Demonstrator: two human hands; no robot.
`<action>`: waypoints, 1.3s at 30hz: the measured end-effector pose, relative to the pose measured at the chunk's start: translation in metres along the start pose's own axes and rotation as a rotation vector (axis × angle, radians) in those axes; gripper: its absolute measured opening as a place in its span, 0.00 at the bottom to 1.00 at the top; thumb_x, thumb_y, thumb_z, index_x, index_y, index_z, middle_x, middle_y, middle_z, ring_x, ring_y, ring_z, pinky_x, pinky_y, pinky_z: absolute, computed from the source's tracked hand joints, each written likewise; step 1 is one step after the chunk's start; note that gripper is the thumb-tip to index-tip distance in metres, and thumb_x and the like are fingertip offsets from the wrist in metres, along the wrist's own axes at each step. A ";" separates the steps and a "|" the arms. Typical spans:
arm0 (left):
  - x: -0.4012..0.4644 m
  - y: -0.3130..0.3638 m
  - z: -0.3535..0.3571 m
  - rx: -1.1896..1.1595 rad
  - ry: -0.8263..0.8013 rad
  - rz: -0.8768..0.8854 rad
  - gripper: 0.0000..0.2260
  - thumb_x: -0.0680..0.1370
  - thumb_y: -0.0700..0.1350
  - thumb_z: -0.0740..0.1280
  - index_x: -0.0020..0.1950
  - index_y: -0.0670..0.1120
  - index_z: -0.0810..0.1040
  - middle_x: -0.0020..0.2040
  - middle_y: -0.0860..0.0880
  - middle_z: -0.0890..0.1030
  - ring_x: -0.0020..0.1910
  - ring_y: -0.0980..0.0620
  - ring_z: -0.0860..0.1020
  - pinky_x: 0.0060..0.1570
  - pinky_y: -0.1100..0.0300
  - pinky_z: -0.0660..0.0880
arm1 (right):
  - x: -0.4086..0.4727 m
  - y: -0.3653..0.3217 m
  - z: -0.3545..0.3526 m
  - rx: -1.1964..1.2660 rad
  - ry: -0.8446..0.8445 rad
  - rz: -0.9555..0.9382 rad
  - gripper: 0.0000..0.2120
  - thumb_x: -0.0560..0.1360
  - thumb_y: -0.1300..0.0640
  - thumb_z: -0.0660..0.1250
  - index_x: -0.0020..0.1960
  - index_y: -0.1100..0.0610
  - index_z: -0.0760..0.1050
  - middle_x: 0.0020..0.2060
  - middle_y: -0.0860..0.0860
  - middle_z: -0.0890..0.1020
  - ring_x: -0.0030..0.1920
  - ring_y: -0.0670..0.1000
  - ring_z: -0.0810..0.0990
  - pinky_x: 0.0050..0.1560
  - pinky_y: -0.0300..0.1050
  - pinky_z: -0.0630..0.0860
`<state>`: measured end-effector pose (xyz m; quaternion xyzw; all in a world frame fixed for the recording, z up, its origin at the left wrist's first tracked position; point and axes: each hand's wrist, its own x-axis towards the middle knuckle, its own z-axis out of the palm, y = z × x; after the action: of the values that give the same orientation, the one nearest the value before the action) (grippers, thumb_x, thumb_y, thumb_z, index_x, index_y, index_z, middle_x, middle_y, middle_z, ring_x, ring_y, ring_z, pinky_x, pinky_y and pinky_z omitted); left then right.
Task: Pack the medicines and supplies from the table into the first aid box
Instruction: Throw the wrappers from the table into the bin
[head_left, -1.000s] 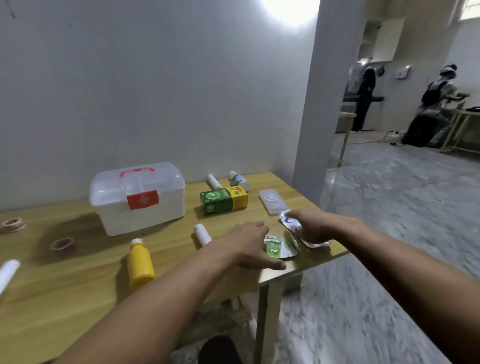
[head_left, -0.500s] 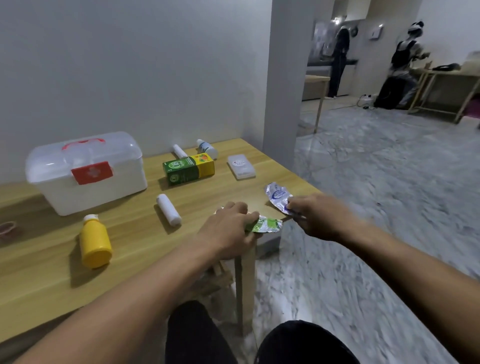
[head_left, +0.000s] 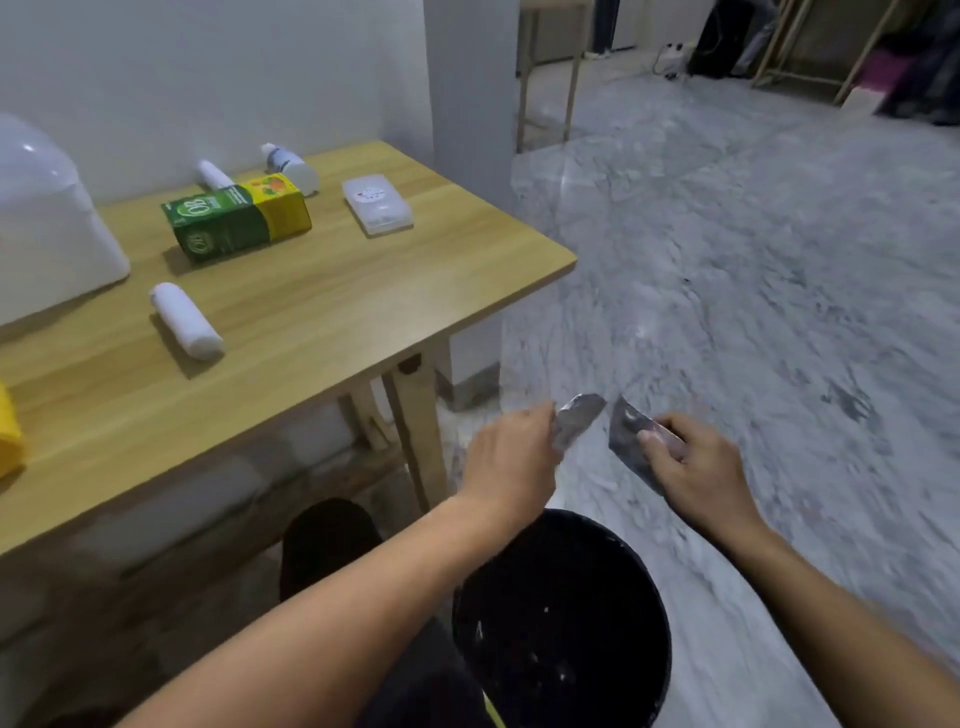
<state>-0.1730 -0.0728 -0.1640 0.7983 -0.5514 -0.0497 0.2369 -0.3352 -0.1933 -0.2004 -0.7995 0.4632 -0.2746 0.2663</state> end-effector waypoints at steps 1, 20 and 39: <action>-0.001 -0.003 0.016 -0.082 -0.085 -0.105 0.10 0.78 0.45 0.62 0.39 0.42 0.71 0.37 0.45 0.78 0.35 0.44 0.75 0.33 0.50 0.71 | -0.008 0.010 0.008 0.024 -0.024 0.068 0.09 0.78 0.53 0.63 0.39 0.52 0.74 0.30 0.47 0.75 0.34 0.50 0.75 0.35 0.44 0.69; -0.009 -0.050 0.131 -0.190 -0.761 -0.547 0.17 0.70 0.53 0.69 0.52 0.42 0.80 0.48 0.44 0.82 0.46 0.45 0.81 0.38 0.59 0.74 | -0.073 0.087 0.097 -0.214 -0.407 0.510 0.11 0.75 0.47 0.66 0.48 0.54 0.80 0.45 0.53 0.84 0.49 0.55 0.80 0.49 0.46 0.76; 0.065 -0.015 -0.164 -0.185 -0.559 -0.131 0.18 0.71 0.58 0.72 0.54 0.47 0.84 0.43 0.53 0.83 0.41 0.58 0.82 0.37 0.61 0.79 | 0.090 -0.172 -0.034 -0.178 -0.710 -0.321 0.21 0.73 0.49 0.72 0.63 0.56 0.77 0.56 0.51 0.83 0.52 0.46 0.82 0.40 0.30 0.75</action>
<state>-0.0794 -0.0744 -0.0142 0.7625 -0.5359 -0.3327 0.1441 -0.2187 -0.2048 -0.0418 -0.9269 0.2334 0.0218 0.2932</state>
